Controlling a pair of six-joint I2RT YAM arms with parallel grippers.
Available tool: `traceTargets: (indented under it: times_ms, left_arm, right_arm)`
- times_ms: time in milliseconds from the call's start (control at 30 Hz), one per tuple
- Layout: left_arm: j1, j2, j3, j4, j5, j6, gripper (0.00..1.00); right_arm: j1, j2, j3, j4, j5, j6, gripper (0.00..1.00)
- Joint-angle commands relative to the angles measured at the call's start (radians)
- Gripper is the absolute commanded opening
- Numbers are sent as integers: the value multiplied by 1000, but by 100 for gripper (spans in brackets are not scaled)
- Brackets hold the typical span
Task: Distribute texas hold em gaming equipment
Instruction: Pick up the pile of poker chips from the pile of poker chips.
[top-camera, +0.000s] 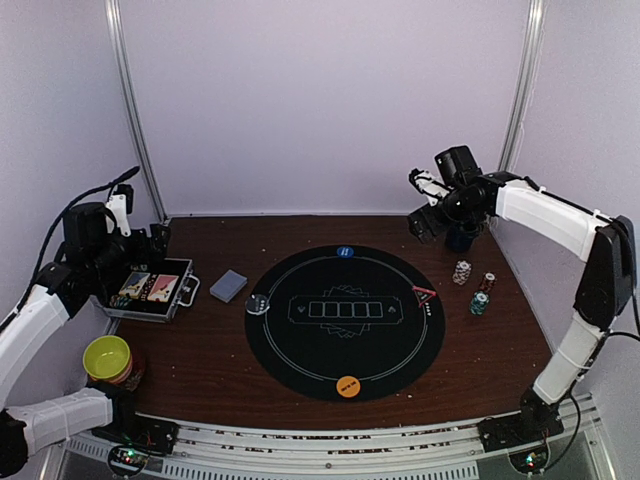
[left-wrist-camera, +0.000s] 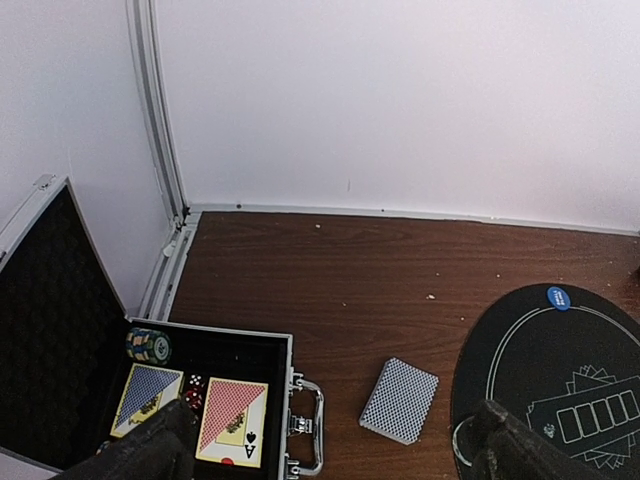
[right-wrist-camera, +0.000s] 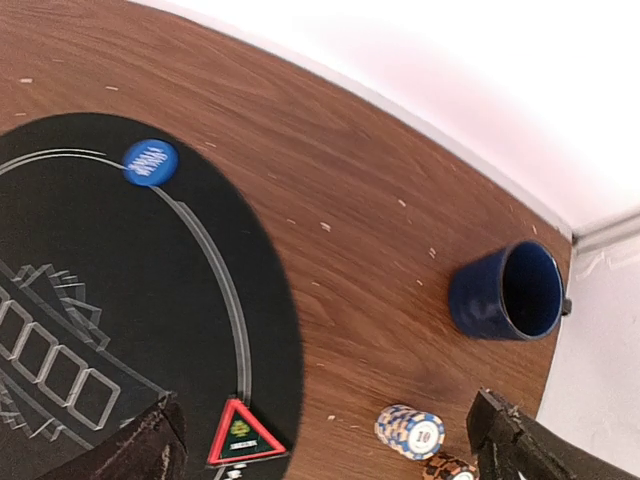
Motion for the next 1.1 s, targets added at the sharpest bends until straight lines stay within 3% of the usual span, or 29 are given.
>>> traceTargets:
  times_ms: [0, 300, 667, 1067]
  left_arm:
    - [9, -36, 17, 14, -1, 0, 98]
    - [9, -28, 22, 15, 48, -9, 98]
    - [10, -59, 17, 12, 13, -6, 98]
    - [11, -38, 20, 11, 38, -5, 98]
  right_arm:
    - [-89, 125, 90, -67, 26, 41, 100]
    - [-220, 258, 156, -98, 14, 89, 100]
    - [-262, 223, 0, -17, -22, 93, 96]
    - [-358, 184, -6, -33, -124, 112, 89]
